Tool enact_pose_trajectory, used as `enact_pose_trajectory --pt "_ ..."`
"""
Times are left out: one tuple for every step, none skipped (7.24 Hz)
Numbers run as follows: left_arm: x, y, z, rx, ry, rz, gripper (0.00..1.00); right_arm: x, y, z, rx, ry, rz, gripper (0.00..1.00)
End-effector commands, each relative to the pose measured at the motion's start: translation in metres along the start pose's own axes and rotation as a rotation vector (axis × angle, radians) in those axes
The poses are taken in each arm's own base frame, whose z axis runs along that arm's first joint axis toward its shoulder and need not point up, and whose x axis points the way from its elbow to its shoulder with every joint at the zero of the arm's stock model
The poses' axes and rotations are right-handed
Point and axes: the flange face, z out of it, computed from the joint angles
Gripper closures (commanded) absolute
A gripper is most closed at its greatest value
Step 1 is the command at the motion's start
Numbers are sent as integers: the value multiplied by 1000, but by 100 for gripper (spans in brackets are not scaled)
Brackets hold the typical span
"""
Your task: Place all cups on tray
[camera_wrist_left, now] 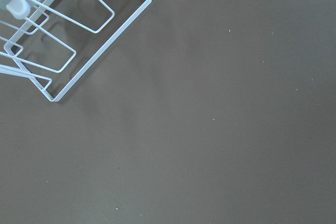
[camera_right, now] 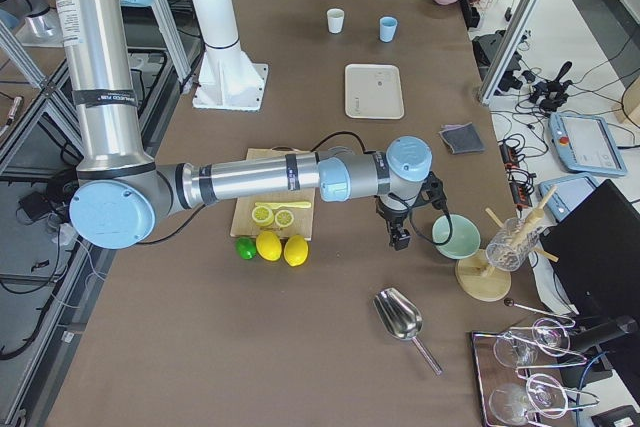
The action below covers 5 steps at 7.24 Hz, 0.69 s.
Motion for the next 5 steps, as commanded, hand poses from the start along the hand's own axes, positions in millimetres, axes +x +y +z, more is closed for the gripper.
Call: enact_pose_trajectory --pt "16 -13 -19 43 4 -5 2 -2 0 -2 5 -1 -6 0" --pt "19 -18 -23 51 7 -16 2 0 3 0 4 0 -3 0" --pt "19 -18 -23 50 13 -18 2 2 2 1 1 5 -7 0" --pt "24 -18 -24 45 51 -19 2 4 2 3 -4 6 0 0" --pt "27 -13 -29 53 59 -12 2 2 3 1 1 2 2 0"
